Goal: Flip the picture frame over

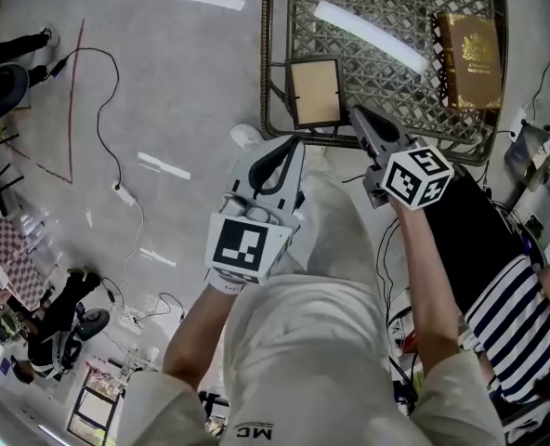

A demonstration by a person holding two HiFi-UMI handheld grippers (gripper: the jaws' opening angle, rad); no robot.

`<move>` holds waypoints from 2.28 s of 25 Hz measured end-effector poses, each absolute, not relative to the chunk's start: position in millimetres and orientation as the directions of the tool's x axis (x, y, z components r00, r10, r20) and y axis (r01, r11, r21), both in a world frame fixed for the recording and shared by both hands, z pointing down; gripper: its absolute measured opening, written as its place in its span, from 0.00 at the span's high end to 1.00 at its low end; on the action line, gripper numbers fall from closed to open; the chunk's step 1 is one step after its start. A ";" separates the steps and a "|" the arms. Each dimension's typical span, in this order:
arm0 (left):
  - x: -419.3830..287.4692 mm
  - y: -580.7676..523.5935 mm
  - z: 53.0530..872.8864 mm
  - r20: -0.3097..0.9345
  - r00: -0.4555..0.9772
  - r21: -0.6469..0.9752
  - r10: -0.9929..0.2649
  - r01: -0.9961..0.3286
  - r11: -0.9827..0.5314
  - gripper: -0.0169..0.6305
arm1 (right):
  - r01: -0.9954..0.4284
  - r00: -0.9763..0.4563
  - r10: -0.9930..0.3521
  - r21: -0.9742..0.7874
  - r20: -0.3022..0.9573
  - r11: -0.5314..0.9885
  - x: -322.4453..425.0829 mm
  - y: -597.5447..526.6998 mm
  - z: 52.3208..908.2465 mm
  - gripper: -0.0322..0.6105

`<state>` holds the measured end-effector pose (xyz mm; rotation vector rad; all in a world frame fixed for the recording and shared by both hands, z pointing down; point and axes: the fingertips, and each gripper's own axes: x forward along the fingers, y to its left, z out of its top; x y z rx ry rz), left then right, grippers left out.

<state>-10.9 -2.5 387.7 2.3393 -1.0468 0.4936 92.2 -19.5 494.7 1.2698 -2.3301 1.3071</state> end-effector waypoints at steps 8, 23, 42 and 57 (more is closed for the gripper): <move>-12.0 3.6 334.8 0.484 0.629 0.290 -0.608 -0.771 -0.567 0.94 | -0.846 -0.533 -0.597 -0.345 0.600 0.408 90.7 -5.8 430.3 0.91; -30.7 5.1 239.7 0.370 0.599 0.251 -0.710 -0.800 -0.545 0.94 | -0.863 -0.503 -0.707 -0.234 0.498 0.448 93.1 8.8 297.9 0.92; -29.2 34.8 177.6 0.249 0.576 0.185 -0.779 -0.817 -0.545 0.94 | -0.871 -0.492 -0.824 -0.151 0.282 0.468 103.8 39.8 195.8 0.92; -27.0 51.2 163.4 0.227 0.558 0.173 -0.798 -0.830 -0.531 0.94 | -0.860 -0.510 -0.824 -0.130 0.247 0.493 100.6 54.2 185.8 0.92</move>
